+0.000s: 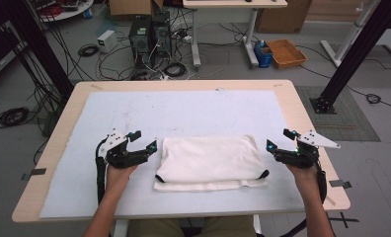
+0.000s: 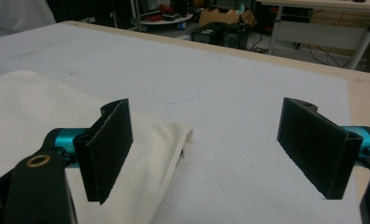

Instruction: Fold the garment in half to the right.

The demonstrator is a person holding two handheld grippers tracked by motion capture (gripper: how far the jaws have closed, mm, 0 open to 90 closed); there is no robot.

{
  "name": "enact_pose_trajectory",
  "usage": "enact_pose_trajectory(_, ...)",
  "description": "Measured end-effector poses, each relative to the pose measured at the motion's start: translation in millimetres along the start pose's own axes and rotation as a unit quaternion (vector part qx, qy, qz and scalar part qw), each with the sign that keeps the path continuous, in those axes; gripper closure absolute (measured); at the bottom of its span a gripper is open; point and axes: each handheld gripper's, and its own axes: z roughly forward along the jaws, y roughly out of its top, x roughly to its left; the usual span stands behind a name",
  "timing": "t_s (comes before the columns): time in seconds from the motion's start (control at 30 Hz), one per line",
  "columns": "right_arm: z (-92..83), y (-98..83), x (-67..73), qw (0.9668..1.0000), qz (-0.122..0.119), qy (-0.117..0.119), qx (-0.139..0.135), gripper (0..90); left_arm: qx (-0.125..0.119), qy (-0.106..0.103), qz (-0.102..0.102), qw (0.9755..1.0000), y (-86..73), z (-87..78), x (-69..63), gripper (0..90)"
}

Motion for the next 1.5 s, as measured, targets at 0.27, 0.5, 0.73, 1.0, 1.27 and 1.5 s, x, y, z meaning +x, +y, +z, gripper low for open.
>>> enact_pose_trajectory(0.27,2.6,1.6,1.5,0.9999,0.006,0.004,0.007,18.3,0.033,-0.01,-0.006,0.9994,-2.8,5.3,-1.7,21.5)
enact_pose_trajectory(0.5,4.6,4.1,3.7,0.9999,0.004,0.009,0.009,18.3,0.093,-0.018,-0.017,0.9954,-6.7,0.5,-10.1,21.5)
enact_pose_trajectory(0.73,8.2,7.1,14.4,0.9996,-0.007,0.024,0.011,18.3,0.137,-0.044,-0.048,0.9885,-13.8,-5.8,-23.6,22.3)
enact_pose_trajectory(1.0,13.7,10.5,26.3,0.9988,-0.019,0.041,0.019,18.3,0.194,-0.041,-0.081,0.9767,-27.6,-6.8,-35.4,30.0)
enact_pose_trajectory(1.27,17.1,12.6,33.1,0.9977,-0.029,0.057,0.023,18.3,0.218,-0.037,-0.096,0.9706,-32.8,-10.0,-46.7,50.7)
enact_pose_trajectory(1.5,19.7,14.0,36.6,0.9973,-0.033,0.061,0.025,18.3,0.213,-0.023,-0.065,0.9746,-38.4,-14.8,-61.3,63.0)
